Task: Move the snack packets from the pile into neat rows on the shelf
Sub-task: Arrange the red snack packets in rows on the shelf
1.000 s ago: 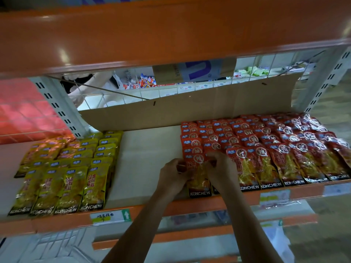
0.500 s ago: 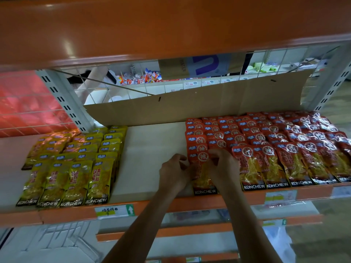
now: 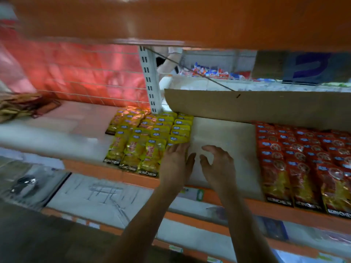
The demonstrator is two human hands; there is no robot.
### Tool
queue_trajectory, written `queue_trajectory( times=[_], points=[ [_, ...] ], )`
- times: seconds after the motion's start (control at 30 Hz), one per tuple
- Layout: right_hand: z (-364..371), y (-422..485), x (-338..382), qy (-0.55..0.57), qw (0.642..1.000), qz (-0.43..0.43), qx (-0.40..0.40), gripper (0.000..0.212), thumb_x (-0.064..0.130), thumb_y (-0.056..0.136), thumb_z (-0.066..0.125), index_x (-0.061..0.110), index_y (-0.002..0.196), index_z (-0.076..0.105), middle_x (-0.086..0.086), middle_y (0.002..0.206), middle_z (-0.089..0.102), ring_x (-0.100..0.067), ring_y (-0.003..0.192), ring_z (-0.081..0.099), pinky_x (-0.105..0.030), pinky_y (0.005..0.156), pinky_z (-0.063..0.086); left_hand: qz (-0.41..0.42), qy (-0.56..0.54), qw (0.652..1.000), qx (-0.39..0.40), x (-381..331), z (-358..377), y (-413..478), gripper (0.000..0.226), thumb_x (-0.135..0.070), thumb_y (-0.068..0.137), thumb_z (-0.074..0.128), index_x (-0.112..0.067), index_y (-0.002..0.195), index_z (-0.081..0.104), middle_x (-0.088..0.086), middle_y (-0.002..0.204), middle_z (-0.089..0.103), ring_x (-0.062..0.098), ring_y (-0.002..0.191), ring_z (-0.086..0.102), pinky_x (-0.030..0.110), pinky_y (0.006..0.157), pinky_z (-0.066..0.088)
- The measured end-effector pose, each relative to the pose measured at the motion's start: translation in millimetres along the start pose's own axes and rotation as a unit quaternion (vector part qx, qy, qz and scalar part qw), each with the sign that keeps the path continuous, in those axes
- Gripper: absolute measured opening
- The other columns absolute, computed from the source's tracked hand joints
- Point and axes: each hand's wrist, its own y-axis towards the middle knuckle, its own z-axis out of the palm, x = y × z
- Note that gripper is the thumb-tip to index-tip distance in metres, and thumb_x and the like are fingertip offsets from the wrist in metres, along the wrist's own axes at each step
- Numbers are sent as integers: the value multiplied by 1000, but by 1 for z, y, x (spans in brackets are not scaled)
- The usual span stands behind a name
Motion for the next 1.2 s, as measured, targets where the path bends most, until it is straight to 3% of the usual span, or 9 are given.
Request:
queue_trajectory(
  times=[0.13, 0.37, 0.53, 0.7, 0.93, 1.2],
  points=[
    [65, -10, 67, -4, 998, -57, 22, 30, 26, 88, 55, 11, 110, 68, -11, 110, 68, -33, 105, 60, -35, 89, 44, -16, 32, 998, -59, 72, -59, -9, 36, -33, 81, 47, -12, 105, 65, 8, 95, 68, 34, 86, 62, 37, 65, 54],
    [171, -30, 178, 46, 988, -131, 74, 26, 15, 87, 63, 11, 112, 68, -7, 113, 67, -27, 110, 58, -33, 93, 42, -60, 97, 988, -102, 196, -144, -33, 46, -40, 85, 43, -9, 109, 67, 8, 106, 69, 30, 97, 62, 35, 86, 50],
    [228, -39, 234, 49, 979, -148, 130, 33, 18, 90, 61, 8, 121, 62, -7, 126, 60, -26, 120, 51, -34, 102, 36, -122, 116, 978, -119, 264, -191, -43, 56, -47, 88, 38, -8, 119, 64, 11, 116, 67, 33, 108, 59, 41, 90, 50],
    [279, -29, 282, 53, 973, -156, 159, 36, 23, 91, 59, 13, 126, 58, -3, 132, 56, -21, 123, 48, -26, 99, 35, -153, 133, 969, -139, 327, -221, -38, 43, -36, 90, 59, -8, 124, 60, 10, 120, 64, 33, 113, 56, 41, 96, 44],
    [371, 12, 355, 65, 966, -166, 187, 36, 22, 91, 59, 14, 126, 57, -3, 134, 56, -22, 125, 47, -27, 103, 33, -207, 166, 955, -135, 422, -265, -3, 50, -35, 89, 63, -8, 130, 55, 14, 127, 58, 37, 118, 49, 44, 96, 42],
    [468, 67, 445, 80, 955, -169, 232, 38, 21, 90, 60, 14, 127, 55, -6, 132, 55, -24, 124, 47, -32, 101, 35, -324, 198, 920, -95, 537, -321, 53, 59, -46, 93, 52, -10, 139, 41, 11, 138, 46, 32, 127, 38, 41, 100, 38]
  ],
)
